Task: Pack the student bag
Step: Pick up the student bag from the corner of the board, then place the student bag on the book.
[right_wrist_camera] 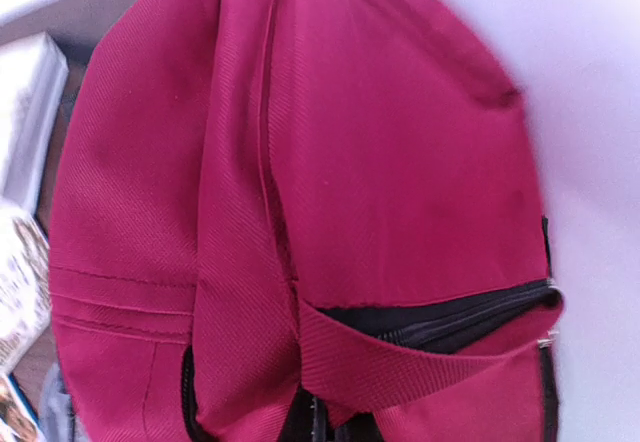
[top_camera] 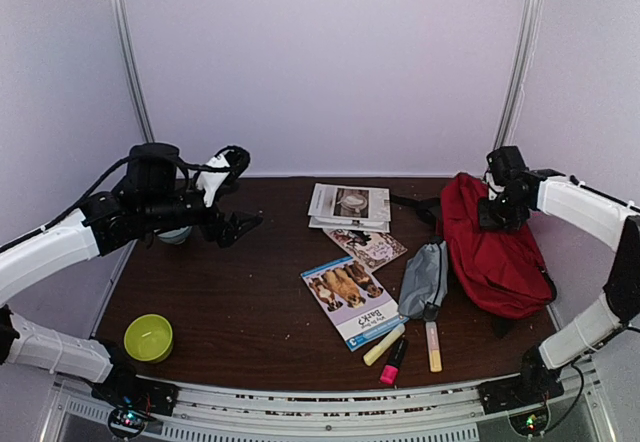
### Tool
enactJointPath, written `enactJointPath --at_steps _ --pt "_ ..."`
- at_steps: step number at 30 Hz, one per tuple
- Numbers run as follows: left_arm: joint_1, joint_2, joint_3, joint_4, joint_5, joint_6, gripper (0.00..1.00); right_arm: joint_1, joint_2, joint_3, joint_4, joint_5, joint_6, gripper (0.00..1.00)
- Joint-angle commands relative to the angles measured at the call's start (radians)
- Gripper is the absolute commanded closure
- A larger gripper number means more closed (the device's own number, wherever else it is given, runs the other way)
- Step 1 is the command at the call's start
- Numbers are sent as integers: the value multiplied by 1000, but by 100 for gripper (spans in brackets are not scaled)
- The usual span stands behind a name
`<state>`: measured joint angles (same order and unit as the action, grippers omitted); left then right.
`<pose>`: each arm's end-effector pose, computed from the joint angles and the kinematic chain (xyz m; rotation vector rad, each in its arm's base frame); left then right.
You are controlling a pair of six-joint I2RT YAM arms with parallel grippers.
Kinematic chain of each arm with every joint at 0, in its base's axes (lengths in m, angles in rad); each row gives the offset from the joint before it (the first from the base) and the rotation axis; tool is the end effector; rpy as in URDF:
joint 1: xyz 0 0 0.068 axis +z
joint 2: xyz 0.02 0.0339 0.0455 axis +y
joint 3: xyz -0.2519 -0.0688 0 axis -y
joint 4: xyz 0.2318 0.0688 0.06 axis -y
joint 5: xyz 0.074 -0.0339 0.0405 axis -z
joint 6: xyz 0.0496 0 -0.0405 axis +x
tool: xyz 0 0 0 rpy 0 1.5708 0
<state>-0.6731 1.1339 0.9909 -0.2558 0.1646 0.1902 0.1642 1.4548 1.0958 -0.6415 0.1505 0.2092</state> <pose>0.2019 -0.1714 0.3204 0.9324 1.7635 -0.4757 0.2926 0.0409 0.2349 0.1139 2.5522 -0.0502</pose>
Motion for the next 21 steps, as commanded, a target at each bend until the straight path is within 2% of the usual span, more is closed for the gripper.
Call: enactJointPath --at_steps 1,7,11,16,21 --pt "2 6 4 39 -10 1 10 -11 -133 110 61 121 -39 100" --pt "3 8 4 38 1 0 10 -3 -241 284 71 133 -66 100" --pt "3 3 6 40 8 -2 10 76 -289 352 138 72 -109 100" --pt "4 -23 9 45 -9 -23 9 347 -240 419 187 10 -280 100" --pt "8 -72 1 61 -165 -35 7 599 -63 538 125 24 -414 100"
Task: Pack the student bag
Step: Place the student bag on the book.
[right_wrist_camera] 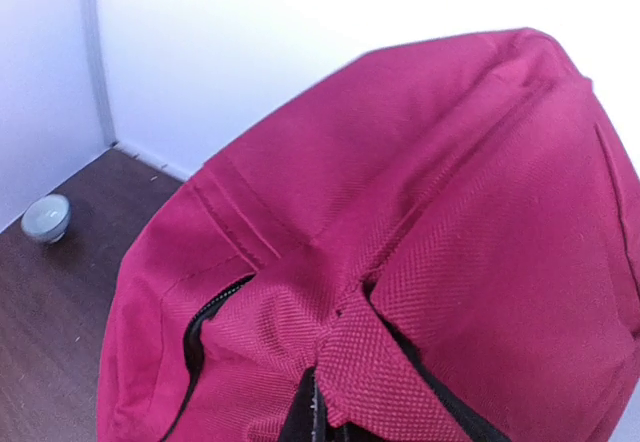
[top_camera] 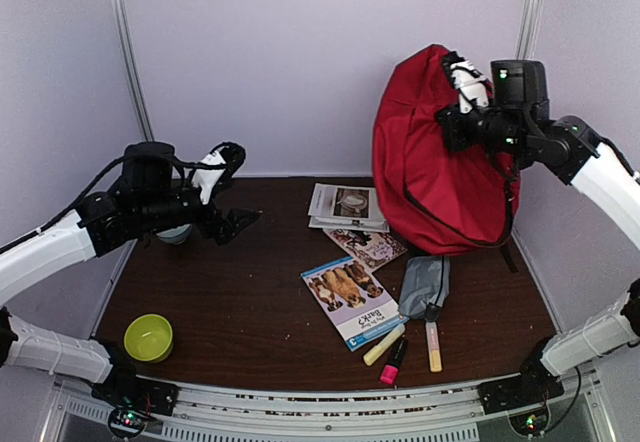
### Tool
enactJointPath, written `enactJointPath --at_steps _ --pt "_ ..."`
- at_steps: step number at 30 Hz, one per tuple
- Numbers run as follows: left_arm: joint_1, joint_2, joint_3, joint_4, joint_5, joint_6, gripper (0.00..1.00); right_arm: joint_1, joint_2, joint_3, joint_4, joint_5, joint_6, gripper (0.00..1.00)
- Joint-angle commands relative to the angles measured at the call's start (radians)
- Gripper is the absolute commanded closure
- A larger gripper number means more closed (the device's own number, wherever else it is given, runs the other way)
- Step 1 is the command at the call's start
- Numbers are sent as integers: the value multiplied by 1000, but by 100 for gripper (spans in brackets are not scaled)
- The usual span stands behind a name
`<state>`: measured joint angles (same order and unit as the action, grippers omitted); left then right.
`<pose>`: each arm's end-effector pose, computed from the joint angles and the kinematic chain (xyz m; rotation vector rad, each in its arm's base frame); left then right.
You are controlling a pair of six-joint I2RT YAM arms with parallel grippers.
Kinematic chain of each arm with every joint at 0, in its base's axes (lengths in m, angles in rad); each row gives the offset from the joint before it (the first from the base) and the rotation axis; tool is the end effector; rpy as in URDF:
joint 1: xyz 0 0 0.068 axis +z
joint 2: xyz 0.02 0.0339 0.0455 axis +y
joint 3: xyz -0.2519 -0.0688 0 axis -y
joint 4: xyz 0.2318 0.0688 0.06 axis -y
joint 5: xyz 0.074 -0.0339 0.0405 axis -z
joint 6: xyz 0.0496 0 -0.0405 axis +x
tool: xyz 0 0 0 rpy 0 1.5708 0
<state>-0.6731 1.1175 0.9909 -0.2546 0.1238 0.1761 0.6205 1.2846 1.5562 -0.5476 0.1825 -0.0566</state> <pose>0.2007 -0.1679 0.3244 0.8886 1.7646 -0.4470 0.2283 0.1521 0.4417 -0.4920 1.7814 0.2258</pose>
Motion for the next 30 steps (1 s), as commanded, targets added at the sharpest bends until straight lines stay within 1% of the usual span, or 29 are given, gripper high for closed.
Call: enactJointPath --at_steps 1,6,9,12,13,14,16,17,19,20,21,22,24,27,28,30 --pt "13 -69 2 63 -150 -24 7 180 141 90 22 5 -163 100" --pt "77 -135 -23 115 -236 -60 5 329 307 99 -45 20 -222 100" --pt "108 -126 -30 126 -241 -90 4 372 398 97 -94 6 -218 100" --pt "112 -77 7 71 -231 -95 4 391 459 98 -128 -22 -184 100" --pt "112 -63 21 52 -223 -96 4 396 470 98 -136 -35 -176 96" --pt "111 -49 33 35 -217 -97 4 398 475 99 -143 -46 -166 86" --pt "111 -29 50 12 -208 -97 4 399 471 101 -154 -81 -147 54" --pt "111 -22 54 5 -206 -96 4 399 456 100 -159 -98 -138 41" --pt "111 -13 57 0 -200 -92 4 394 415 76 -156 -120 -107 19" --pt "111 -12 55 0 -196 -90 4 387 383 49 -144 -131 -84 4" --pt "111 -13 55 0 -192 -88 4 371 353 17 -127 -143 -56 1" --pt "111 -13 54 0 -190 -87 4 349 321 -15 -115 -146 -15 0" --pt "111 -13 55 -2 -188 -84 4 265 270 -82 -112 -130 107 1" --pt "112 -7 57 -12 -189 -77 4 100 256 -188 -140 -171 316 10" --pt "111 -1 59 -17 -191 -76 4 62 260 -230 -148 -192 365 12" --pt "111 9 67 -29 -189 -75 4 33 266 -302 -142 -208 406 11"
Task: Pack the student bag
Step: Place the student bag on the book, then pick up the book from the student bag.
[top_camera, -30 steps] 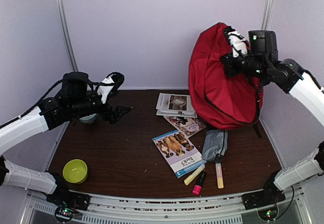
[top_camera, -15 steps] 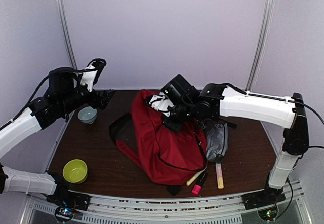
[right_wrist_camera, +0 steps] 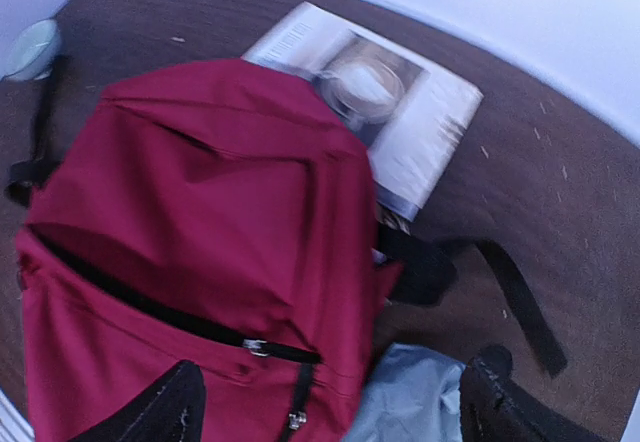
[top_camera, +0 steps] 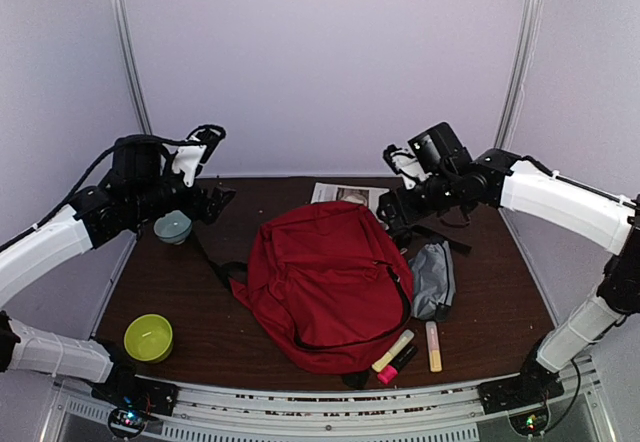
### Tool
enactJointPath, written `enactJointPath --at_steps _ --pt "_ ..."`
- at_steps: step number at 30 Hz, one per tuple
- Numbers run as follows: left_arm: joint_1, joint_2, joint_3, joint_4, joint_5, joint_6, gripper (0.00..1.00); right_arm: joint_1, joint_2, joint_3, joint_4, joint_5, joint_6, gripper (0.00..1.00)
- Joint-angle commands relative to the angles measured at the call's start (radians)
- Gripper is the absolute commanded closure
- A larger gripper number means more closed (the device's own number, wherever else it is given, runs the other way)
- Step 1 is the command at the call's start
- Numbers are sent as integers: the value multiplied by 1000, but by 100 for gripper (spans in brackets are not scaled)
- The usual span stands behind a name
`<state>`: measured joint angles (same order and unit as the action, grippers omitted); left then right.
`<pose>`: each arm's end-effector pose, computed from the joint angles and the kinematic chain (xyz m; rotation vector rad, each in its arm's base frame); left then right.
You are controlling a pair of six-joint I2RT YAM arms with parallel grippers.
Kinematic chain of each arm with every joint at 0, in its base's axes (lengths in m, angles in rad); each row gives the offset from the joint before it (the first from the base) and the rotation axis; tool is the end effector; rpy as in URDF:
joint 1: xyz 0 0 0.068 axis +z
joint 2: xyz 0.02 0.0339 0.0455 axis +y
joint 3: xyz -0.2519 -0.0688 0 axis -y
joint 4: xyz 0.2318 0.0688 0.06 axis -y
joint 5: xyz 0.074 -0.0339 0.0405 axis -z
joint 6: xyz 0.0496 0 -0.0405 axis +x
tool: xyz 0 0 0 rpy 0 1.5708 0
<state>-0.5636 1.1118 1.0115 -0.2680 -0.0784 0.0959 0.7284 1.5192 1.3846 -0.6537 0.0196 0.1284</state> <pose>0.2220 -0.1357 0.3314 0.5801 1.8566 -0.2349 0.2483 0.2202 0.3058 -0.6981 2.2897 0.3889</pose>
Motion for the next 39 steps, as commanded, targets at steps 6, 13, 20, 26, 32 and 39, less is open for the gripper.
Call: enactJointPath --at_steps 6,13,20,26,32,39 --pt "1 33 57 -33 23 5 4 -76 56 -246 27 -70 241 0" --pt "1 47 68 -53 7 8 4 -71 131 -275 27 -113 220 26" --pt "2 53 68 -53 11 8 4 -51 176 -312 68 -166 238 24" --pt "1 60 68 -56 8 8 4 -24 231 -272 79 -201 235 29" --pt "1 61 70 -56 16 8 4 -24 154 -186 6 -55 164 99" --pt "2 55 65 -43 50 10 5 -15 82 29 -112 -51 44 100"
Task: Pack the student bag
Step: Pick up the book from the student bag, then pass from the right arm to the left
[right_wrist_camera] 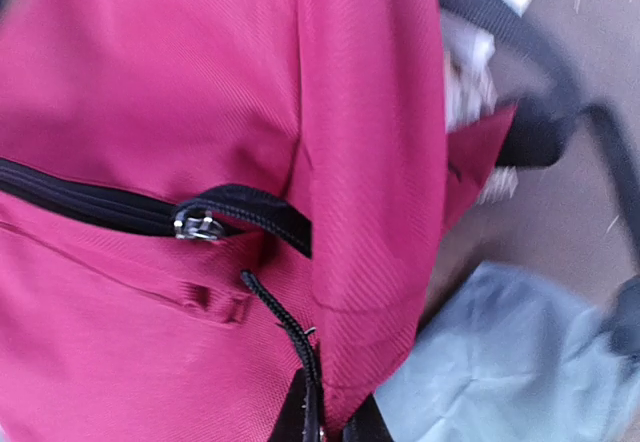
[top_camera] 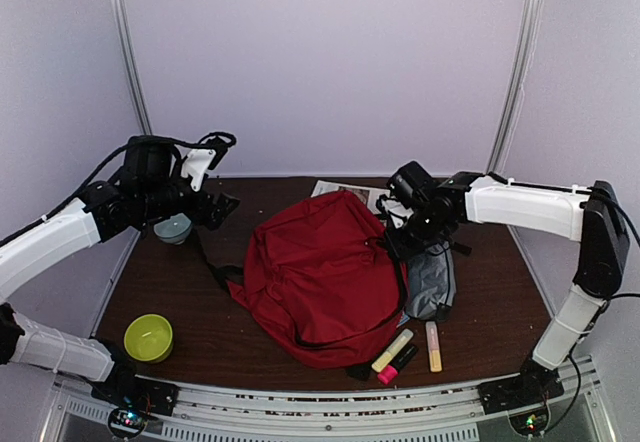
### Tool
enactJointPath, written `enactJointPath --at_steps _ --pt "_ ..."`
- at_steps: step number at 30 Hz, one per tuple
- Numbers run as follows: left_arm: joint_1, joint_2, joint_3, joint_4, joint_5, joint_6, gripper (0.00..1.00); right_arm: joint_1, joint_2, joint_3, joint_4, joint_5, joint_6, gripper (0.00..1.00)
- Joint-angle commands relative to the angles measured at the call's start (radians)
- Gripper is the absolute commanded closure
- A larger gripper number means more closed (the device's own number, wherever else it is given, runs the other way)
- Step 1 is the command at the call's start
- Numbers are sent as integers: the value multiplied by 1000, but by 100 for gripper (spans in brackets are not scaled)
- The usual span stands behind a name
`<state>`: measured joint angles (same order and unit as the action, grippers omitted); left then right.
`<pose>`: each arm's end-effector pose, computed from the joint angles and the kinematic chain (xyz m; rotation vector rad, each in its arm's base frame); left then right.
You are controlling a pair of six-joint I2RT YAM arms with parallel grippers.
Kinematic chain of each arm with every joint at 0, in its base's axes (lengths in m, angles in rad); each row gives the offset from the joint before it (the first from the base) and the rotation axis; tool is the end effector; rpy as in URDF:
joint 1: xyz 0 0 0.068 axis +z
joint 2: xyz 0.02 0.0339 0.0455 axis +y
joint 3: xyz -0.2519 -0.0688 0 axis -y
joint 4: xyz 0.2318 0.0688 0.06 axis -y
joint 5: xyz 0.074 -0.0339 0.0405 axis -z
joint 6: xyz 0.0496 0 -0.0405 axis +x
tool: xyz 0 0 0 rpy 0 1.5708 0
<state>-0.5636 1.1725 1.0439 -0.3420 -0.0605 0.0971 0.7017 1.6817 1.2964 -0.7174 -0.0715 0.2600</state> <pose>0.2298 -0.1417 0.3195 0.6283 1.9495 -0.2300 0.2581 0.2228 0.2221 -0.6214 2.6615 0.3880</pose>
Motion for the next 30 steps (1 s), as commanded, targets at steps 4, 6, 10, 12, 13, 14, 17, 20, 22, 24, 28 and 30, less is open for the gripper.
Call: enactJointPath --at_steps 4,6,10,12,13,14,17,20,22,24,28,30 --pt "1 -56 5 75 65 17 6 27 -132 227 -77 64 -204 100" --pt "2 -110 -36 138 102 35 6 46 -153 278 -78 55 -281 100" --pt "-20 -212 -111 264 182 147 8 115 -175 355 -13 98 -475 100" --pt "-38 -238 -90 264 205 199 9 154 -185 381 10 77 -595 100" --pt "-42 -245 -63 242 222 207 9 176 -190 389 9 60 -679 100" --pt "-45 -246 -23 205 244 221 9 197 -195 393 5 43 -747 100" --pt "-70 -199 131 7 344 322 8 249 -214 383 10 22 -901 100" --pt "-122 -142 227 -131 393 443 7 285 -221 379 13 -10 -1007 100" --pt "-148 -118 251 -168 413 495 5 303 -221 381 18 -18 -1055 100" --pt "-163 -88 284 -227 468 532 3 316 -219 380 30 -22 -1099 100" --pt "-211 -10 364 -330 579 568 2 333 -197 408 42 -10 -1148 100" --pt "-248 26 387 -371 560 596 2 340 -177 437 32 -2 -1164 100"
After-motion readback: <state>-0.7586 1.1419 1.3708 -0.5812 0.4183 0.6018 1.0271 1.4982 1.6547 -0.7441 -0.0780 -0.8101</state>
